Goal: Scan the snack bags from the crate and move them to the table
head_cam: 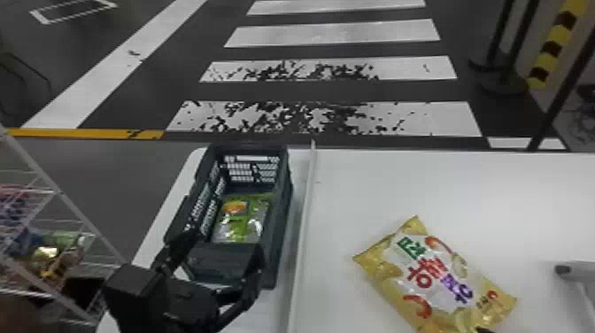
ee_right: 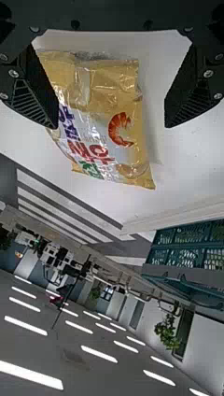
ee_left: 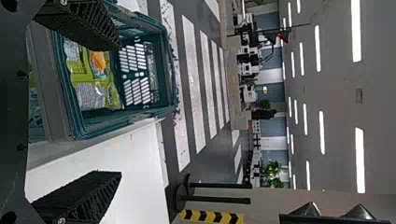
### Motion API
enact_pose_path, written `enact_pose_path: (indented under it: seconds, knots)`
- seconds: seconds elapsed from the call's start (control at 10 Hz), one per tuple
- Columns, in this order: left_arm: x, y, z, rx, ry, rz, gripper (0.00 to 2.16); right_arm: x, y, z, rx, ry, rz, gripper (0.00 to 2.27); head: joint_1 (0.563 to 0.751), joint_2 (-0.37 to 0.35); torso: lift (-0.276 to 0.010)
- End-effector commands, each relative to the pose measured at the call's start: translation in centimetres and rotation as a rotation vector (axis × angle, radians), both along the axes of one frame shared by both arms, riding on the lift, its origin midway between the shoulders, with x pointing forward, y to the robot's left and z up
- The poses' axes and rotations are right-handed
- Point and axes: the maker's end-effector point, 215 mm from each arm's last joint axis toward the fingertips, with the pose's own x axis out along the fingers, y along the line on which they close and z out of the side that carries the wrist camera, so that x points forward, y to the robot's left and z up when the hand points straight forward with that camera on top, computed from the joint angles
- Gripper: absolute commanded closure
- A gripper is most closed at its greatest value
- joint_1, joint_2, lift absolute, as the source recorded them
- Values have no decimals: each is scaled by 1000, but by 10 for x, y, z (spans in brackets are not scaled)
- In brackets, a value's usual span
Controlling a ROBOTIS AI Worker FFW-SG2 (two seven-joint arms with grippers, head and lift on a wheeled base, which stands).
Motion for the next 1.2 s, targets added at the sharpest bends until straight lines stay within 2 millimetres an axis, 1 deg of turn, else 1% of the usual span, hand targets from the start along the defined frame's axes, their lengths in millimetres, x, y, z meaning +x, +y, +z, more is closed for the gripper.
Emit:
enact_pose_path:
  seconds: [0.0,0.2,0.5,0.6,0.7,0.8,1.0,1.1]
  knots:
    - [-1,-3,-1,2,2,-14,39,3,-2,-10,-19,17,-1,164,695,156,-95]
    - [-1,-6,-2,6,6,-27,39,5,-3,-25,-44,51,-3,164,695,146,-95]
    - [-2,-11,-2,0,11,-54,39,17,-12,-30,-73,59,-19,164,695,129,-95]
    - [-2,-12,-1,-1,10,-56,39,20,-16,-34,-86,68,-25,167,695,118,-95]
    - [-2,-12,0,0,10,-56,39,22,-18,-36,-94,70,-28,174,695,110,-95]
    - [-1,-12,1,0,8,-59,39,19,-19,-41,-109,75,-21,191,695,102,-95]
    - [-1,-13,1,-5,8,-64,39,15,-18,-47,-137,81,-2,275,695,95,-95]
    - [-1,-14,2,-9,7,-64,39,15,-16,-50,-144,88,2,383,695,95,-95]
